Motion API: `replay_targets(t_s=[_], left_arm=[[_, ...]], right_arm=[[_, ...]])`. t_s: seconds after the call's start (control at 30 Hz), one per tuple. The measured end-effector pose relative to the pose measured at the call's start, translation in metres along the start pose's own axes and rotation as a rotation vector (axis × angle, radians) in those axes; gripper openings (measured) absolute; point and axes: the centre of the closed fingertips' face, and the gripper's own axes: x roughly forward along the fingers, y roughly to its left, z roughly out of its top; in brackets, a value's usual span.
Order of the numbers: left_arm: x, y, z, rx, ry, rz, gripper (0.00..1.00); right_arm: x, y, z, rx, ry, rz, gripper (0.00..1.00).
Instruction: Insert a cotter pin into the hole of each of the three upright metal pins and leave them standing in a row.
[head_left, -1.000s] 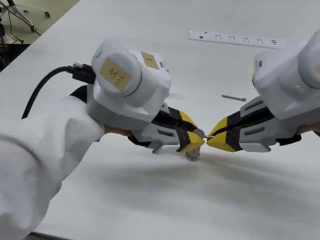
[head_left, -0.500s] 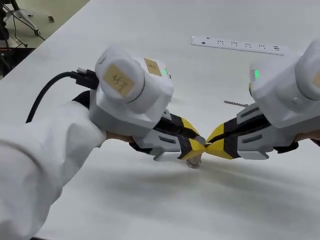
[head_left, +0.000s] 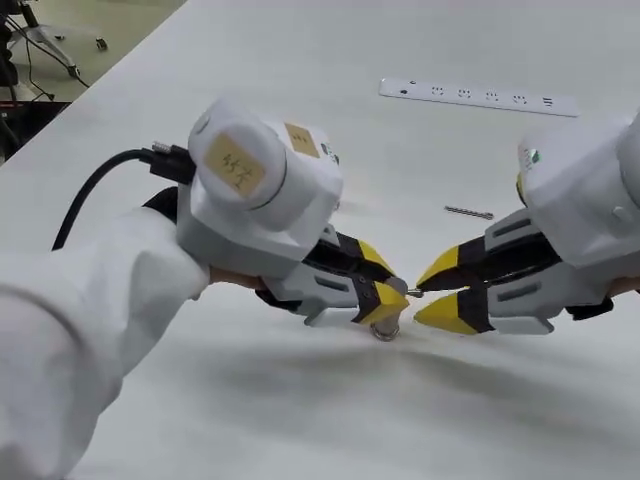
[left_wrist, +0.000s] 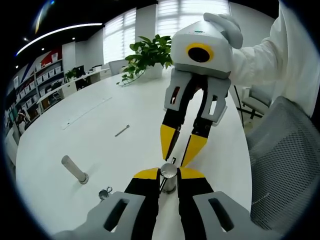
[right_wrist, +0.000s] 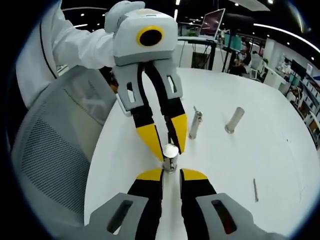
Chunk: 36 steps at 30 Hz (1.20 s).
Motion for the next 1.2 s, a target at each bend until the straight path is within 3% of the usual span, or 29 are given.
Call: replay_targets(t_s=[0.27,1.0,1.03,1.07,1.2], left_arm=[[0.000,0.001,0.000,-0.002,0.000,0.000,0.10],[0.000,0.000,0.001,-0.015,-0.004,0.003,0.10],[0.000,0.000,0.001,-0.001,-0.011,0.000,0.10],[0.001,0.000,0.003,0.063,-0.022,-0.001,0.10],[0.000,-0.001,0.001,0.064,-0.009,0.007,0.12]], right_arm=[[-0.003,0.000,0.006,-0.003,-0.029,-0.001,0.00],[0.000,0.006,0.012,-0.041,-0.031,0.000,0.00],[0.000,0.006,0.013,-0.037,-0.037,0.001,0.00],[-0.001,0.006,0.015,-0.035,-0.047,0.003,0.00],[-0.002,0.006,0.014,-0.031,-0.049,0.003,0.04]])
